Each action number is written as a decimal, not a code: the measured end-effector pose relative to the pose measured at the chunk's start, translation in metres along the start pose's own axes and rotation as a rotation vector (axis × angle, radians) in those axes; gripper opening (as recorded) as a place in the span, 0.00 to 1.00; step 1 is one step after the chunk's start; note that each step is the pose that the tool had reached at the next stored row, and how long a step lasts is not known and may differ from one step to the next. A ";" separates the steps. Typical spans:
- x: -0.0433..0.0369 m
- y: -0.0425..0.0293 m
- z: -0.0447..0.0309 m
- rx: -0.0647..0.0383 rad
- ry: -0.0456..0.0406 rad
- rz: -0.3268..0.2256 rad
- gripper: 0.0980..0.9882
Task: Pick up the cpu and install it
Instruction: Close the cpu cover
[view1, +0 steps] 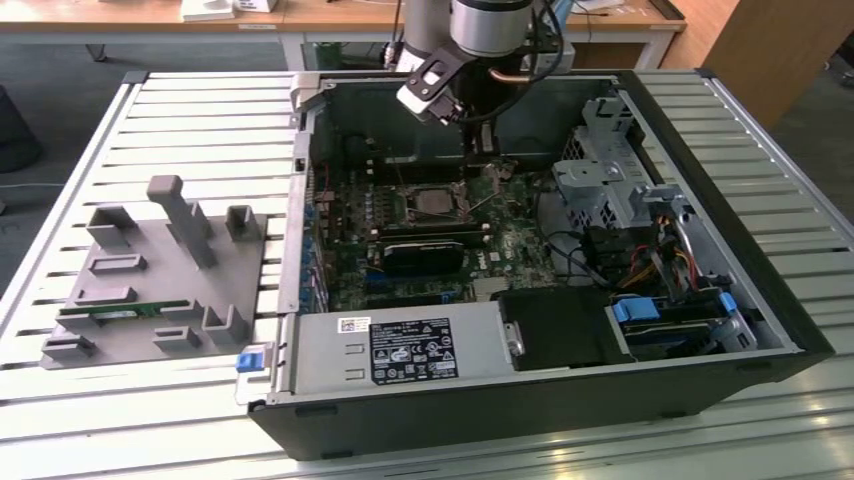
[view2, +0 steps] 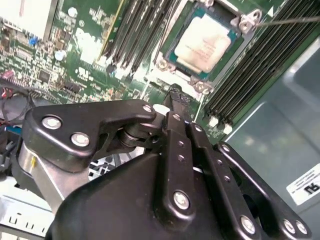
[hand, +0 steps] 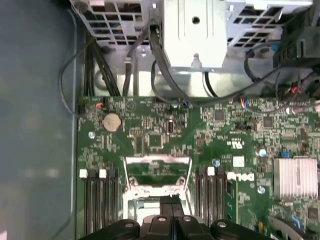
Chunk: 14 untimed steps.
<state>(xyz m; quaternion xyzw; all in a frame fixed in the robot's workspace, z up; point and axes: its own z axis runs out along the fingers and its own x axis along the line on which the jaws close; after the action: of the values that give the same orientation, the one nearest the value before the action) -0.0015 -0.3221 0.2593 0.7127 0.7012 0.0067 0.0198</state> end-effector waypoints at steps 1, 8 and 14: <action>0.0005 0.0014 0.0001 0.000 -0.0001 0.000 0.01; 0.0044 0.0132 0.0009 0.000 0.0000 0.000 0.01; 0.0065 0.0241 0.0017 0.000 0.0000 0.000 0.01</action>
<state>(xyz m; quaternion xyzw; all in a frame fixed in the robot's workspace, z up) 0.0227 -0.3160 0.2584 0.7126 0.7012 0.0066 0.0198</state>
